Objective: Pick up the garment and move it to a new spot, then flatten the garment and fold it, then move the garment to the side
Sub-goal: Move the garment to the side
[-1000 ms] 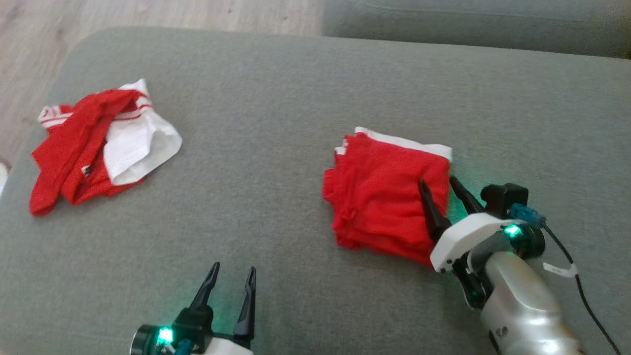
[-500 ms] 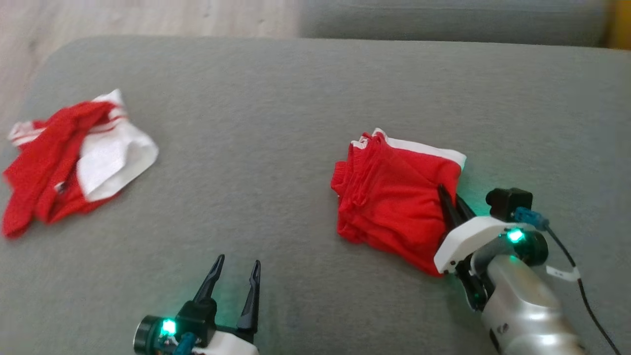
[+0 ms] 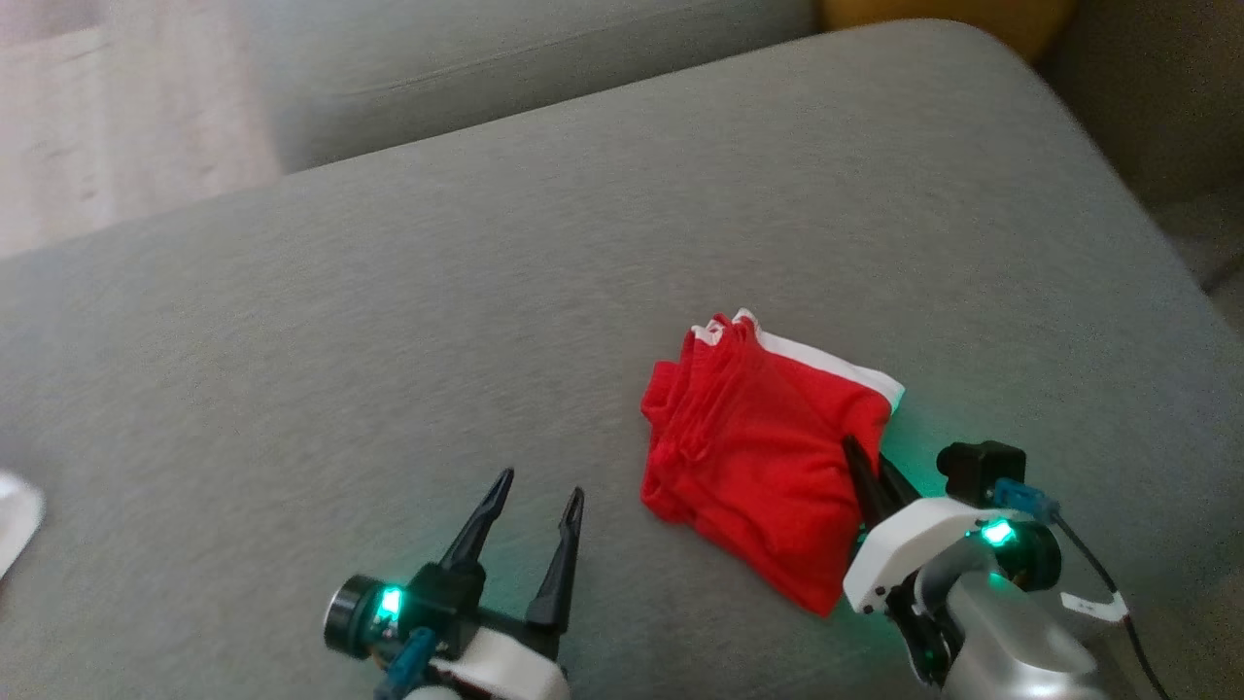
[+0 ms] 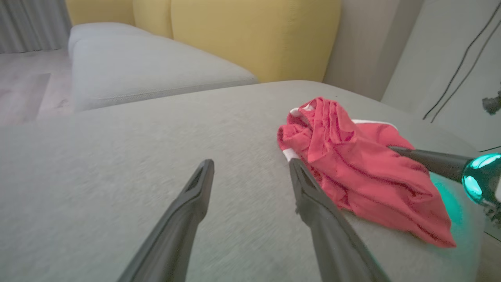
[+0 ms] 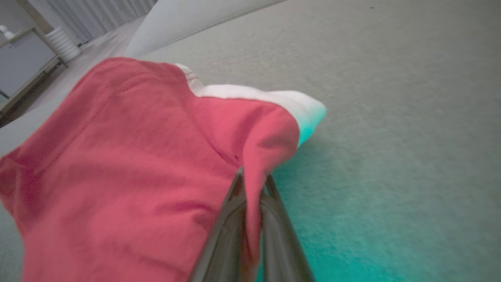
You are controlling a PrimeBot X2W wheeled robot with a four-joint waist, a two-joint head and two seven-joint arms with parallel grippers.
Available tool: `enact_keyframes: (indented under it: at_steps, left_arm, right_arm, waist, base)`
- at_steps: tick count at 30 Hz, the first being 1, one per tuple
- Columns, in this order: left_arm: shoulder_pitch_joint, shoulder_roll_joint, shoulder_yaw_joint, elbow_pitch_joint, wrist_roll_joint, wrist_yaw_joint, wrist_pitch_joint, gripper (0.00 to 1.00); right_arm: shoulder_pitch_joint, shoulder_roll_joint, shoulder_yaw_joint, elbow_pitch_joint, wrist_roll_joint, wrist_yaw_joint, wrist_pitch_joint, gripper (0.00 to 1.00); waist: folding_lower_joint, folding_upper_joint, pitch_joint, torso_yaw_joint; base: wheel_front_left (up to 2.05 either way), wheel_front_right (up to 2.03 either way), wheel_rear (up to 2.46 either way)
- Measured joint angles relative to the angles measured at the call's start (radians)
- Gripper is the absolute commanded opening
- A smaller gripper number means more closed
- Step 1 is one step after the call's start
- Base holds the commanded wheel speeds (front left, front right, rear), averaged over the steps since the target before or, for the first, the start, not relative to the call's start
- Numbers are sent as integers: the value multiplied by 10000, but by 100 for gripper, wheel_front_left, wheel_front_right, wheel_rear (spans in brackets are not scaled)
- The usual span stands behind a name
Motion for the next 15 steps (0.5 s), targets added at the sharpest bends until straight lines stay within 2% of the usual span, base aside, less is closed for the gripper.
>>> enact_keyframes:
  at_steps: [6,10,15]
  left_arm:
    - [-363,-13,-560,-247,-151,96,0,100]
    - [-363,-6,-675,-82,-148,98,0,100]
    - [-375,-4,-671,8,81,69,0,100]
  right_arm:
    - [143,-2,48,-295,67,2,-2,0]
    - [-81,0,-153,-276,-215,2,-2,0]
    - [-1453,-146,-940,203,-1446,2,17,0]
  waist:
    - [-1,0,179,-1166]
    - [1,0,479,-1153]
    - [1,0,822,-775]
  base:
    - [0,0,0]
    - [0,0,0]
    - [0,0,0]
